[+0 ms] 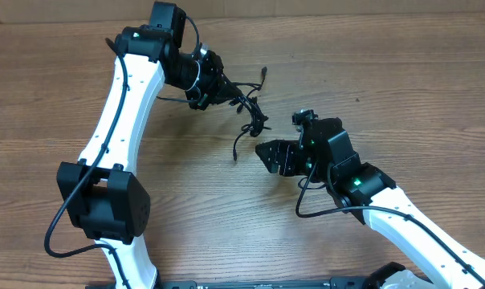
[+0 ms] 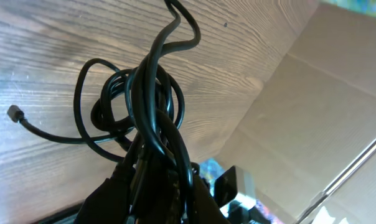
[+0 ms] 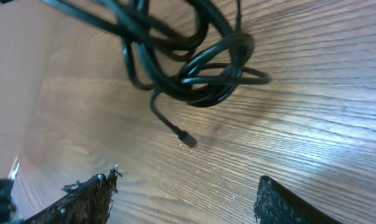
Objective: Untangle cables
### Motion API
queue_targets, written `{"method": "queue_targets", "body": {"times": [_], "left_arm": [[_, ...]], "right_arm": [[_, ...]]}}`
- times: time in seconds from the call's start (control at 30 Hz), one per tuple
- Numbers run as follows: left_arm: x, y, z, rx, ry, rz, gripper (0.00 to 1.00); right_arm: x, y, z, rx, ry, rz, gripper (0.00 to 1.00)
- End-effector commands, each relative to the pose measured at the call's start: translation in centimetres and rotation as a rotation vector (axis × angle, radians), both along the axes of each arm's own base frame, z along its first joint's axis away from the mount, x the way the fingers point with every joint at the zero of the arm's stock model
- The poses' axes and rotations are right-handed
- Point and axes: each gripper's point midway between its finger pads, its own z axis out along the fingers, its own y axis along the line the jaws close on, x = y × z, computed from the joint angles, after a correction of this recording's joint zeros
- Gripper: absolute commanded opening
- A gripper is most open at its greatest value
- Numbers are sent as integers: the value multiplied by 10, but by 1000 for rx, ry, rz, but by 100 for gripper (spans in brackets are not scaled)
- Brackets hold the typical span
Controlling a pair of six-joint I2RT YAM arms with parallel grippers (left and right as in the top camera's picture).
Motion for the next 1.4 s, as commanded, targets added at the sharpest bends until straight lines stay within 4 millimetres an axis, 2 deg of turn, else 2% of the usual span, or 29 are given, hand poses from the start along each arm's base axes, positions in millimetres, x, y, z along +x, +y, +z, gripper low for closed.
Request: {"method": "queue_targets", "body": {"times": [0.0,0.23,0.43,0.6,0.77,0.83,0.97,1.13,1.37], "left_arm": [[1,-2,6,-6,58,60,4],[-8,-1,4,-7,286,211,4],[-13,-8,14,-71,310,183,4],[-21,-7,13,-65,339,170,4],[-38,5,10,-35,450,193,4],[-46,25,10,-27,508,216,4],[-55,40,16,-59,542,204,4],[-57,47,18,-70,543,202,4],[-57,41,23,-102,548,191,4]], "right_arm": [[-5,8,4,8,-23,69,73],[-11,13,6,35,-9,103,73],[-11,13,6,32,-11,104,73],[-11,9,2,-19,-50,137,73],[-8,4,-1,-73,-87,146,73],[-4,-2,-5,-115,-100,123,73],[0,-11,-10,-184,-124,111,73],[1,-11,-10,-208,-161,146,73],[4,-9,-6,-212,-197,160,73]]}}
